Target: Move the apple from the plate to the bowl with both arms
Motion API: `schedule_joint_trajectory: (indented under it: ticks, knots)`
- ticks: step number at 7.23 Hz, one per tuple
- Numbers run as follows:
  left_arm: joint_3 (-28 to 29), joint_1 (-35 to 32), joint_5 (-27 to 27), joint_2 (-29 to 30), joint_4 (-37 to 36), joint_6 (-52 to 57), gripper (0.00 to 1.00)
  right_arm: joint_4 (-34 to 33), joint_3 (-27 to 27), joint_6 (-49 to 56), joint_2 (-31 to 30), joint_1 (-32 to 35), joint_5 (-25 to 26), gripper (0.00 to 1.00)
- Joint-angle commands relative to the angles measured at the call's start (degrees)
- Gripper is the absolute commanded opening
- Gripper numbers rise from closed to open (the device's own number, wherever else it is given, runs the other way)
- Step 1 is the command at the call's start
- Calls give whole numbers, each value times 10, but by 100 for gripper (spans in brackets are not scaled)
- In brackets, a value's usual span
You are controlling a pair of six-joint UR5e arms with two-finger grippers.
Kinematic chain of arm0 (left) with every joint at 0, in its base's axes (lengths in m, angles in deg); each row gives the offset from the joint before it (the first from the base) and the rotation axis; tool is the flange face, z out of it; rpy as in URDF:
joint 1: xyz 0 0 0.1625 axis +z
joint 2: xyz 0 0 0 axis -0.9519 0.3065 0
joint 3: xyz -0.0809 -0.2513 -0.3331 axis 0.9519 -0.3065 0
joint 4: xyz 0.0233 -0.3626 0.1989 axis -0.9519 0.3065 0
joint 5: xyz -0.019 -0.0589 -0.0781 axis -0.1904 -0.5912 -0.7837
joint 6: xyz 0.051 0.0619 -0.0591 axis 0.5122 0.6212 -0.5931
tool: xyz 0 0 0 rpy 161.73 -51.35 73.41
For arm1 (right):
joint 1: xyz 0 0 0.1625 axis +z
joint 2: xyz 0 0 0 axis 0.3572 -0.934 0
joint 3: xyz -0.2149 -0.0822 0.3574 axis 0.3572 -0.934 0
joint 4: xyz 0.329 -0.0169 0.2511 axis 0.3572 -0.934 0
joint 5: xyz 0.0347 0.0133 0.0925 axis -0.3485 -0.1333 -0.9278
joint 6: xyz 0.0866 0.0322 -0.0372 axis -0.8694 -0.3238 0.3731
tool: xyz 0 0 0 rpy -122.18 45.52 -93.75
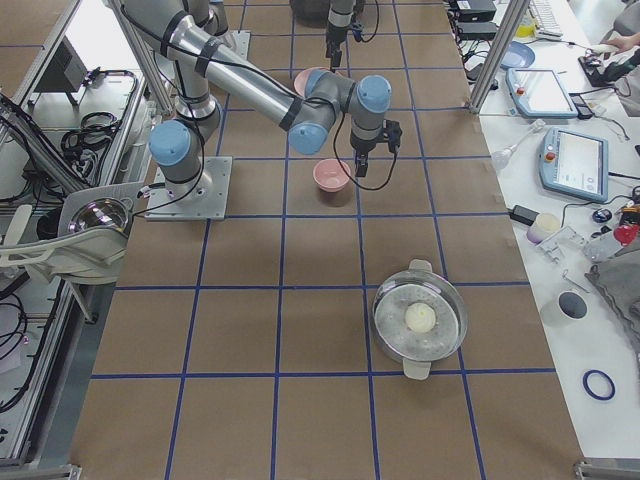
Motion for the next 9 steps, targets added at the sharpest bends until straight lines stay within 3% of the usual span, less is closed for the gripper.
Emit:
schedule_joint_trajectory:
  ticks: [1, 3, 4, 5, 7, 8, 9]
  knots:
    - [-26, -1, -9, 15, -32, 8, 100, -22, 62, 19, 9, -1, 1, 100]
    - [-28, -1, -24, 26, -36, 14, 100, -30, 62, 36, 18, -2, 5, 100]
    - [-29, -1, -25, 32, -44, 18, 95, -36, 57, 41, 17, -2, 6, 100]
    - [-29, -1, -25, 34, -44, 21, 59, -36, 46, 42, 17, -2, 17, 100]
    - [-25, -1, -24, 24, -45, 43, 7, -33, 48, 50, 20, -2, 34, 100]
    - [-24, 0, -25, 21, -45, 45, 0, -36, 53, 63, 34, -2, 35, 100]
    - [-12, 0, -24, 19, -39, 44, 0, -36, 58, 64, 38, -2, 35, 95]
